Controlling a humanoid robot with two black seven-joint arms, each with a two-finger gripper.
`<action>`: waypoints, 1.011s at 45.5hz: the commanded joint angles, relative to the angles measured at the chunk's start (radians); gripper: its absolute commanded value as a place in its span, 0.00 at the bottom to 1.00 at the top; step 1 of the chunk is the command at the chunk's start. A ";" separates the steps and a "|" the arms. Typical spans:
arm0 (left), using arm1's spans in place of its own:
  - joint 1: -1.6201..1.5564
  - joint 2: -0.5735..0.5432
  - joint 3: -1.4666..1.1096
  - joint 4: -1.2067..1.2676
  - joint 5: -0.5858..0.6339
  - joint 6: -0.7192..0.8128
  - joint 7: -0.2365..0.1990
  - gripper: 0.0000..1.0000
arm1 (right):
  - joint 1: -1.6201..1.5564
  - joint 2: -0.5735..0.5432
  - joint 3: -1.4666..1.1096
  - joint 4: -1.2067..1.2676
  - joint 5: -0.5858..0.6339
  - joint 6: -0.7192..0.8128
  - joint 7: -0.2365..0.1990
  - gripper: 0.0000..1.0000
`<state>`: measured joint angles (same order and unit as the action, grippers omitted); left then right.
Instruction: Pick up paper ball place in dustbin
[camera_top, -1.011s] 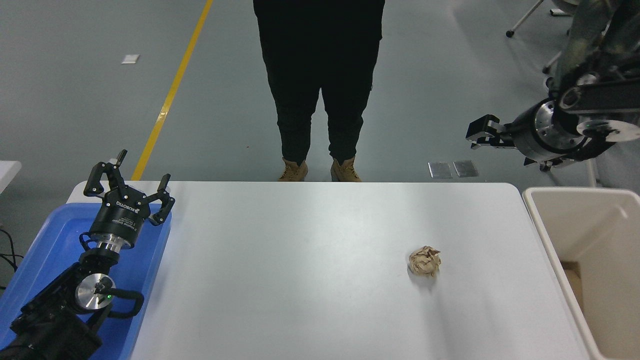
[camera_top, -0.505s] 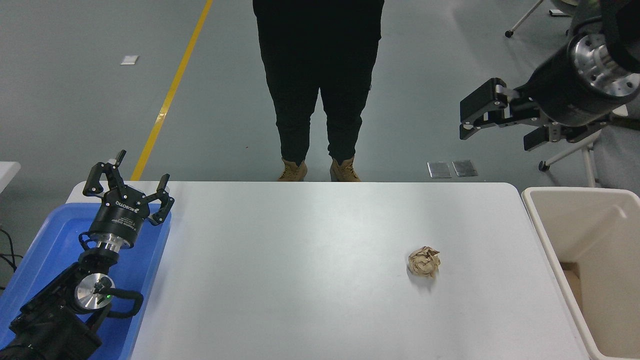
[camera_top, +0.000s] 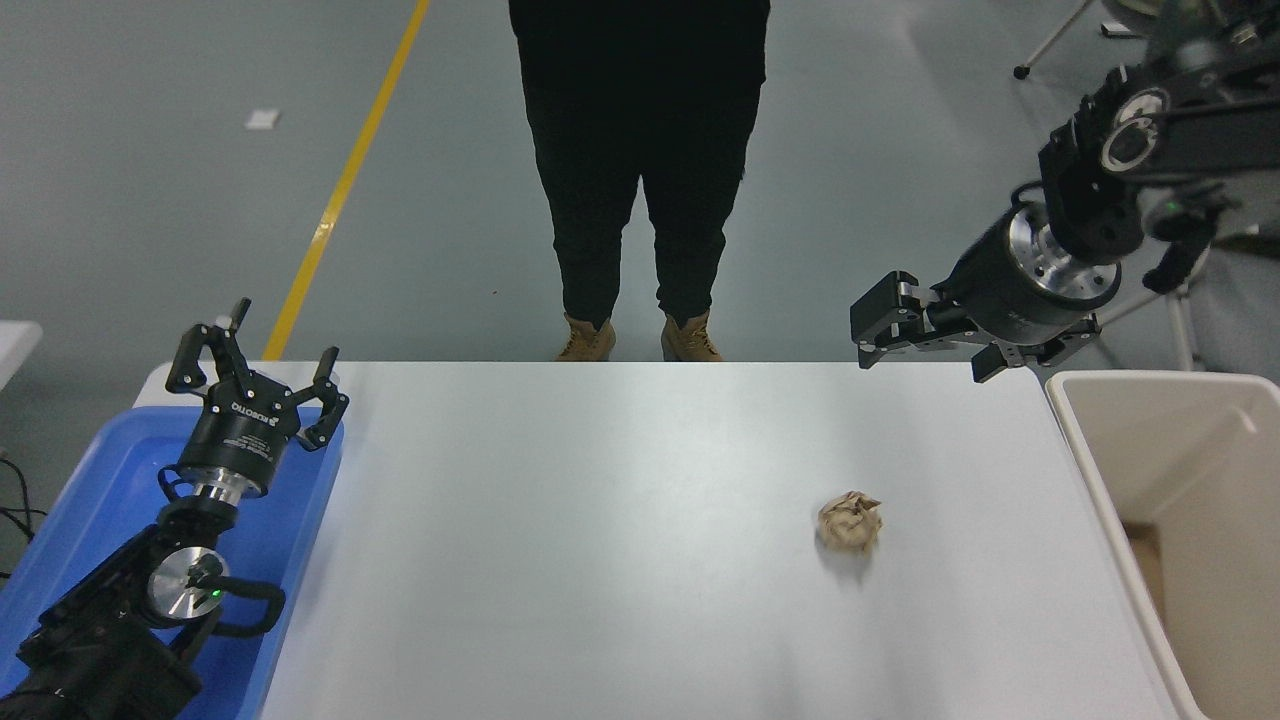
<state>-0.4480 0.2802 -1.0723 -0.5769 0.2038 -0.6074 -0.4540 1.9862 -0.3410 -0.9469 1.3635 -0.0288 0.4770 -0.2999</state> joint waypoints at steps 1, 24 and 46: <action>0.000 0.001 0.000 0.000 0.000 0.000 0.000 0.98 | -0.265 0.103 0.045 -0.164 -0.017 -0.067 -0.001 1.00; 0.000 0.001 0.000 0.000 0.000 0.000 0.000 0.98 | -0.632 0.227 0.166 -0.495 -0.016 -0.090 0.001 1.00; 0.000 0.001 0.000 0.000 0.000 0.000 0.000 0.98 | -0.773 0.263 0.163 -0.695 -0.017 -0.100 0.001 1.00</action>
<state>-0.4479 0.2801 -1.0722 -0.5772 0.2042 -0.6073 -0.4541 1.2705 -0.0899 -0.7859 0.7338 -0.0453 0.3824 -0.2991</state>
